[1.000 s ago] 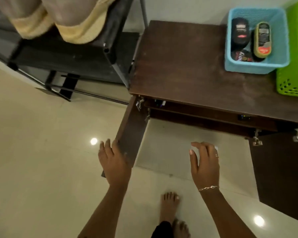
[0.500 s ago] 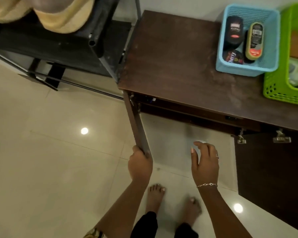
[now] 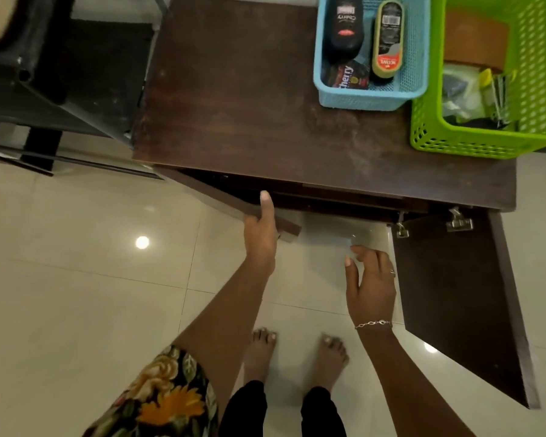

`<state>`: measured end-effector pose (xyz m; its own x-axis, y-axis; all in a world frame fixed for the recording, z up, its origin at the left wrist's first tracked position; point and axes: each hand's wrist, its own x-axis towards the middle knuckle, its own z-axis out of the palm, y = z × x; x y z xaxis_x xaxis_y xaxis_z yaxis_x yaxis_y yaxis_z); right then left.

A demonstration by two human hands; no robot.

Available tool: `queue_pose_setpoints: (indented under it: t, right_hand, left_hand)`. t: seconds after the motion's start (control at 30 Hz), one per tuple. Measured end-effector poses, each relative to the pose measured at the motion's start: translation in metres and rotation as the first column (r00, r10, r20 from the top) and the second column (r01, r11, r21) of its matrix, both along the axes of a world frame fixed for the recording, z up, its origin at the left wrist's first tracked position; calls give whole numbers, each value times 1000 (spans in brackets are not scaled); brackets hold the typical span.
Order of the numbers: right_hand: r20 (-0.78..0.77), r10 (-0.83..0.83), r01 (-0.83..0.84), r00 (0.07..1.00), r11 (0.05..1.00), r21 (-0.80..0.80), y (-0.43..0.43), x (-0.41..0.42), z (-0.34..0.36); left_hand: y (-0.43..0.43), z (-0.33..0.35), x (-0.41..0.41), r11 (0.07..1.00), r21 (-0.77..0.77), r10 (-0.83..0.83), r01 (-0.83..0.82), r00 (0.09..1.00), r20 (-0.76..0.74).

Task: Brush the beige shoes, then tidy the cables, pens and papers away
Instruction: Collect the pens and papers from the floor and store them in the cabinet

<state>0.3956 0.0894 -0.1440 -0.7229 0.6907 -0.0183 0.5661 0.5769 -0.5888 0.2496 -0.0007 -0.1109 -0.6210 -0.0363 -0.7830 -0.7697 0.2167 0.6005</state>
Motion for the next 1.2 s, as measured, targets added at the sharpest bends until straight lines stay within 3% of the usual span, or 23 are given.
queue_pose_setpoints:
  t: [0.13, 0.23, 0.37, 0.47, 0.6, 0.7, 0.8, 0.93, 1.07, 1.13, 1.2]
  right_hand:
    - [7, 7, -7, 1000, 1000, -2, 8, 7, 3]
    - [17, -7, 7, 1000, 1000, -10, 17, 15, 8]
    - [101, -111, 98, 989, 988, 122, 42, 38, 17]
    - [266, -179, 98, 947, 952, 289, 66, 70, 20]
    - [384, -414, 308, 825, 900, 309, 94, 113, 17]
    - [563, -529, 519, 635, 832, 196, 106, 134, 13]
    - [705, -487, 555, 515, 816, 158, 112, 135, 21]
    - [767, -331, 481, 550, 876, 33, 86, 109, 35]
    - [703, -303, 590, 643, 782, -202, 40, 65, 32]
    - [647, -331, 663, 687, 650, -371, 28, 35, 31]
    - [563, -423, 703, 710, 393, -593, 20, 6, 29]
  left_hand:
    - [21, 6, -23, 977, 205, 51, -54, 998, 22]
    - [31, 10, -25, 972, 234, 27, -29, 1000, 12]
    - [38, 7, 9, 958, 41, -278, 285, 954, -114]
    - [35, -2, 38, 853, -126, -520, 506, 840, -155]
    - [30, -15, 60, 684, -326, -725, 653, 657, -207]
    - [28, -19, 70, 437, -489, -899, 755, 389, -201]
    - [22, -23, 75, 298, -538, -954, 788, 265, -140]
    - [14, -25, 85, 266, -529, -962, 806, 258, -92]
    - [4, -22, 89, 284, -522, -953, 804, 295, -64]
    - [-1, -19, 84, 298, -533, -950, 792, 304, -79]
    - [-5, -18, 76, 337, -538, -937, 773, 331, -112]
